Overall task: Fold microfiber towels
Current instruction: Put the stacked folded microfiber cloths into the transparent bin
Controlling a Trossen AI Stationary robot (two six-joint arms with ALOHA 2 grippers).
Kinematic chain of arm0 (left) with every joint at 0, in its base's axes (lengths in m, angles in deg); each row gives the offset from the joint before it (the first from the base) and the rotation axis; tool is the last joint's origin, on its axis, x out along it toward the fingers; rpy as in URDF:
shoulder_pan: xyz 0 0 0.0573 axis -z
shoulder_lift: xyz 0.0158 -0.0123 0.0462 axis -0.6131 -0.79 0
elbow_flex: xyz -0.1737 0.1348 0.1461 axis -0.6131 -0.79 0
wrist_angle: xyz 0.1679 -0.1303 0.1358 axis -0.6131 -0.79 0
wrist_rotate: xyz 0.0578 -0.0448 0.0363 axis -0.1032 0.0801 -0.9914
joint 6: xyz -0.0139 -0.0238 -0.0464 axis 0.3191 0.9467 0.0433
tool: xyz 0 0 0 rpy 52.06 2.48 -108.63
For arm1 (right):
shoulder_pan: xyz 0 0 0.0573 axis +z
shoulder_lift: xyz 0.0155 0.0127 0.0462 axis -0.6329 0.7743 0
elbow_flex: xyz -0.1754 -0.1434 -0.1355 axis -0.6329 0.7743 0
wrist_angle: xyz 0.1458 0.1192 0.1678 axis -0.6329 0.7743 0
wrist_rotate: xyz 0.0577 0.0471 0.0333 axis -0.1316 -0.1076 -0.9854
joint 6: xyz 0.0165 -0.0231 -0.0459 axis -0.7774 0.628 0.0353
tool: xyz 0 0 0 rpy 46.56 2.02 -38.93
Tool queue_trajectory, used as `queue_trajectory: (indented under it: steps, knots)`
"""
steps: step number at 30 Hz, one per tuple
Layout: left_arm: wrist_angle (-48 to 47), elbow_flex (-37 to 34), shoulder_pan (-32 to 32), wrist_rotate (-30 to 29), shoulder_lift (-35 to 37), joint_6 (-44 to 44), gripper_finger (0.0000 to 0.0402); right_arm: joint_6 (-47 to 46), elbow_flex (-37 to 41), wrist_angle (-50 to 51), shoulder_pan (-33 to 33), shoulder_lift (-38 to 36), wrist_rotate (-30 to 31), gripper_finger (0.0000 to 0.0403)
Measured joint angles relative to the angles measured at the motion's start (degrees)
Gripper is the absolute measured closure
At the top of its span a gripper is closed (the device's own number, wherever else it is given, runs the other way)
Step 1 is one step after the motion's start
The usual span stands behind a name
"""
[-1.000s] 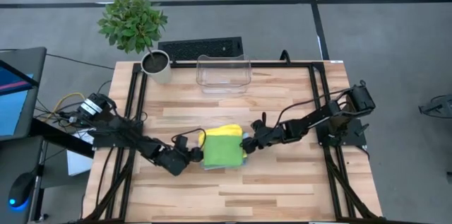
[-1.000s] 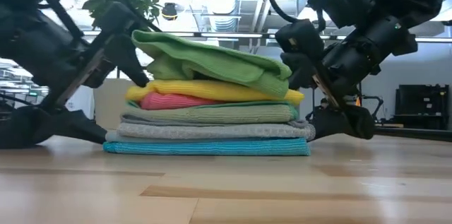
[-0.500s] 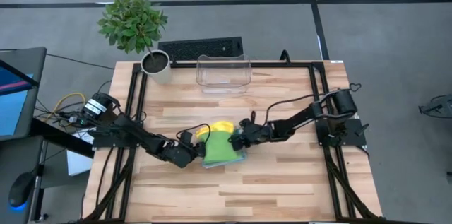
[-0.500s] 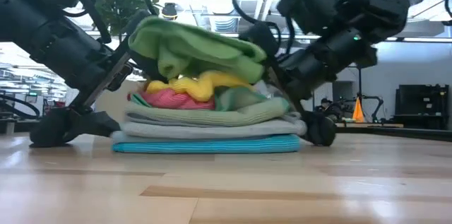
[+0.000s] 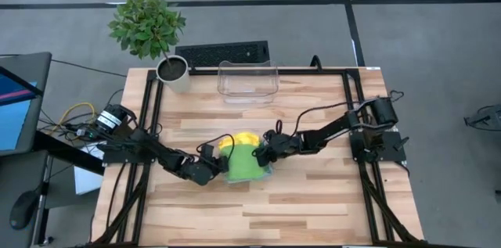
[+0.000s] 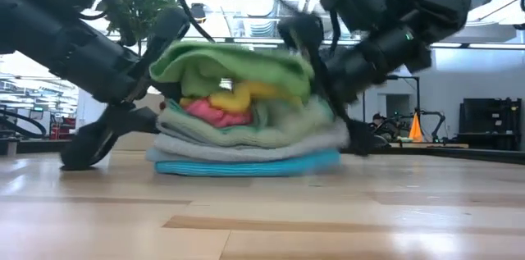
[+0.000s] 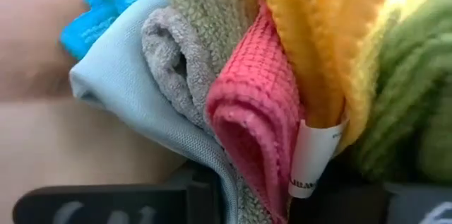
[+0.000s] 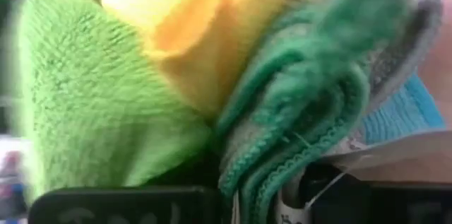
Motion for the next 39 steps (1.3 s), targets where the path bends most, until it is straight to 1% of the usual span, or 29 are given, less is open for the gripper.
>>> queue_trajectory:
  steps: [2,5,9,14,18,22,25,28,31,34,39]
  knots:
    - [1.6,0.0,-0.7,-0.6,0.3,-1.0,0.0327,0.6,-0.5,-0.9,-0.8,-1.7,-0.8,0.0316]
    - [1.8,0.1,-2.3,-0.4,1.4,-2.3,0.0327,2.2,-0.4,0.5,-2.4,-5.2,-1.9,0.0316]
    - [2.8,0.1,-5.9,-0.7,5.2,-7.5,0.0327,4.7,-0.5,4.5,-5.5,-11.0,-2.1,0.0316]
    - [2.8,0.1,-12.2,3.1,12.7,-15.1,0.0327,6.8,-0.8,6.4,-9.6,-16.0,-3.8,0.0316]
    - [2.8,0.1,-18.1,7.3,19.5,-19.8,0.0327,9.7,-4.6,9.6,-13.2,-18.7,-6.1,0.0316]
    - [-2.0,2.2,-23.5,9.3,26.5,-24.0,0.0327,14.1,-10.6,14.9,-16.6,-19.6,-6.8,0.0316]
    - [-10.2,6.2,-28.7,11.4,29.8,-26.8,0.0327,17.1,-15.4,19.6,-19.6,-19.3,-6.9,0.0316]
    - [-17.9,10.6,-35.4,16.9,29.9,-29.8,0.0327,19.2,-19.5,23.6,-23.1,-17.6,-7.5,0.0316]
    - [-22.0,14.8,-41.4,21.4,26.8,-32.6,0.0327,20.4,-22.7,26.6,-26.8,-15.5,-8.9,0.0316]
    - [-23.7,18.1,-46.8,24.4,22.5,-35.4,0.0327,21.6,-24.9,28.2,-30.9,-12.4,-10.7,0.0316]
    - [-24.5,22.2,-54.5,32.4,14.1,-37.3,0.0321,22.5,-27.5,28.7,-37.1,-6.1,-14.8,0.0316]
